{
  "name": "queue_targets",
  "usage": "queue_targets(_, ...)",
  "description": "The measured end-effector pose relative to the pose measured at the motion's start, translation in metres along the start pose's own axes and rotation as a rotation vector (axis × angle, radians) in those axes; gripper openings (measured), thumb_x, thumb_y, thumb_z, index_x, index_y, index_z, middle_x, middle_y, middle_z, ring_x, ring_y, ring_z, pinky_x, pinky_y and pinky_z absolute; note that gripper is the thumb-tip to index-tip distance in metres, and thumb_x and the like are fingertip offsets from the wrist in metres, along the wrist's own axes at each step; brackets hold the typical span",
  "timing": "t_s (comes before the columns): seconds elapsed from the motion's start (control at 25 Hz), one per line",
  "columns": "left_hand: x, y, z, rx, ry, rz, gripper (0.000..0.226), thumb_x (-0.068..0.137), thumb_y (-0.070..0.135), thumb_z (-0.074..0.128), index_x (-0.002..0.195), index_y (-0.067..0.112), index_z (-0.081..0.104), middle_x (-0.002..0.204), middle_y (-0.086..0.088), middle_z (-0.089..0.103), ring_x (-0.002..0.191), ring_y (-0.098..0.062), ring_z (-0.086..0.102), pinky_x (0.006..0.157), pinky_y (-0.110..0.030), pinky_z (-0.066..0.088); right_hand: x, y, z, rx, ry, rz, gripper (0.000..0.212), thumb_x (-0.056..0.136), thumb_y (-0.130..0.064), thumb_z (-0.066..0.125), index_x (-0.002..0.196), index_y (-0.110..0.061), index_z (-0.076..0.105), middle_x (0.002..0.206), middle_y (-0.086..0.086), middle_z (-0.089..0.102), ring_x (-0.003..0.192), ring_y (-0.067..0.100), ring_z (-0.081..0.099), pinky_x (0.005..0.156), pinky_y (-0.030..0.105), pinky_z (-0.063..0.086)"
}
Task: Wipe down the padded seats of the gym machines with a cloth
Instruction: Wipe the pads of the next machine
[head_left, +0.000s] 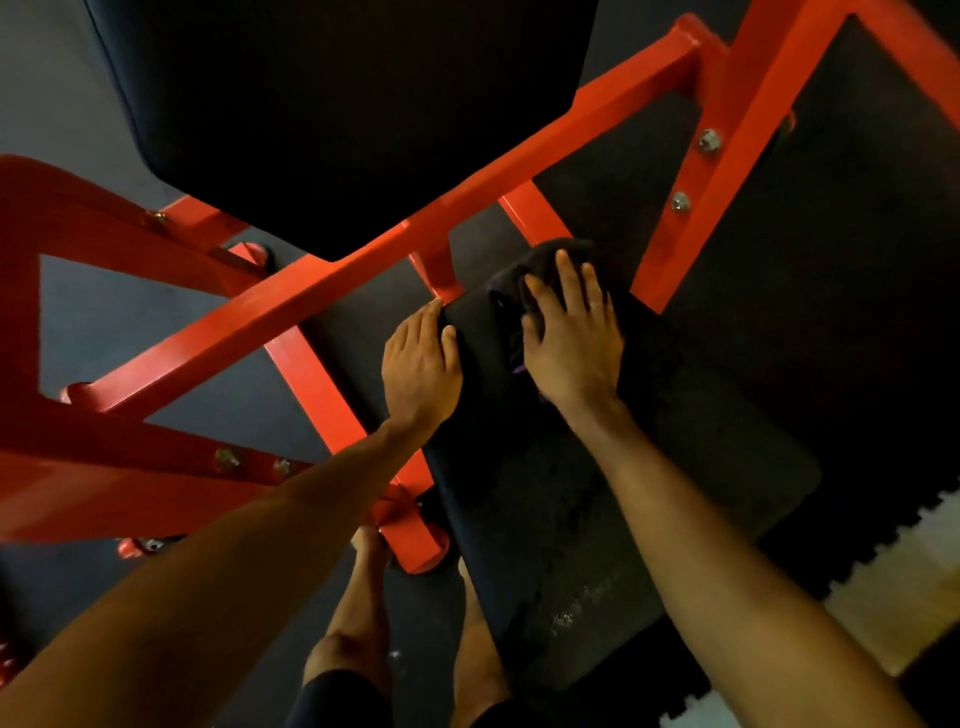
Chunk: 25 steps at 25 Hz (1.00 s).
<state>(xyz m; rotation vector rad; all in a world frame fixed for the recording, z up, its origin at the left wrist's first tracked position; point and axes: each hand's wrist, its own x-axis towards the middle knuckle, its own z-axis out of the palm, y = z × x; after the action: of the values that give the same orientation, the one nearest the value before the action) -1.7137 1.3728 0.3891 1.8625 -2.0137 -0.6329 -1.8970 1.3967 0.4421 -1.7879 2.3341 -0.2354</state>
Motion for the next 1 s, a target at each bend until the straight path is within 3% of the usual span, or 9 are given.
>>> queue_targets(0.16,-0.002,0.000,-0.001,0.007,0.003,0.006,0.059,0.103,0.042,0.024,0.146,0.012,0.050,0.146,-0.006,0.056,0.135,-0.024,0.049,0.114,-0.039,0.035,-0.055,-0.012,0.005,-0.034,0.028,0.057,0.052,0.094,-0.034,0.062,0.145,-0.028,0.055,0.165,0.007,0.031,0.152,0.036,0.027,0.120,0.054,0.028)
queue_targets(0.28,-0.002,0.003,0.000,0.018,0.010,0.016,0.059,0.103,0.040,0.024,0.145,0.010,0.052,0.145,-0.008,0.057,0.134,-0.026,0.050,0.113,-0.040,0.037,-0.010,-0.042,0.003,0.026,-0.081,0.111,0.054,0.099,-0.037,0.057,0.151,-0.031,0.047,0.170,0.004,0.019,0.156,0.034,0.013,0.125,0.054,0.016)
queue_targets(0.36,-0.003,0.002,0.000,0.023,0.029,0.026,0.058,0.102,0.037,0.026,0.142,0.006,0.053,0.142,-0.012,0.058,0.132,-0.029,0.052,0.111,-0.041,0.037,0.002,-0.057,0.007,0.005,-0.145,0.039,0.054,0.102,-0.038,0.051,0.155,-0.032,0.040,0.171,0.003,0.013,0.157,0.033,0.006,0.126,0.053,0.008)
queue_targets(0.56,-0.004,-0.003,-0.001,0.026,0.028,0.044,0.056,0.101,0.034,0.029,0.144,0.007,0.052,0.142,-0.010,0.058,0.131,-0.028,0.052,0.111,-0.041,0.038,-0.060,-0.017,0.004,0.012,-0.058,-0.202,0.052,0.093,-0.036,0.062,0.144,-0.028,0.057,0.166,0.002,0.030,0.152,0.032,0.029,0.119,0.053,0.029)
queue_targets(0.68,-0.004,0.002,0.001,0.040,0.031,0.026,0.054,0.104,0.037,0.028,0.144,0.009,0.052,0.141,-0.008,0.059,0.130,-0.026,0.053,0.111,-0.040,0.038,-0.048,0.026,-0.009,-0.068,-0.056,-0.153,0.054,0.092,-0.038,0.063,0.145,-0.031,0.056,0.165,0.002,0.032,0.151,0.032,0.030,0.118,0.053,0.033)
queue_targets(0.76,-0.004,0.003,0.003,0.052,0.012,0.029,0.055,0.104,0.038,0.027,0.145,0.010,0.051,0.143,-0.007,0.058,0.132,-0.025,0.051,0.113,-0.039,0.036,-0.015,0.023,-0.012,-0.062,-0.039,-0.031,0.056,0.093,-0.035,0.066,0.147,-0.031,0.053,0.166,0.002,0.029,0.153,0.033,0.026,0.119,0.053,0.031)
queue_targets(0.88,-0.002,-0.001,0.002,0.052,0.011,0.028,0.054,0.104,0.037,0.028,0.144,0.009,0.052,0.142,-0.008,0.058,0.132,-0.025,0.052,0.112,-0.040,0.038,0.017,-0.016,-0.003,-0.026,-0.124,0.106,0.056,0.099,-0.038,0.058,0.153,-0.032,0.044,0.170,0.000,0.015,0.157,0.031,0.011,0.124,0.052,0.018)
queue_targets(1.0,-0.006,-0.002,0.002,0.049,0.020,0.051,0.053,0.104,0.034,0.030,0.143,0.007,0.053,0.141,-0.009,0.059,0.131,-0.027,0.054,0.110,-0.041,0.039,-0.010,-0.031,0.005,-0.044,-0.097,-0.086,0.055,0.096,-0.037,0.063,0.149,-0.029,0.050,0.168,0.003,0.023,0.155,0.034,0.020,0.122,0.055,0.022)
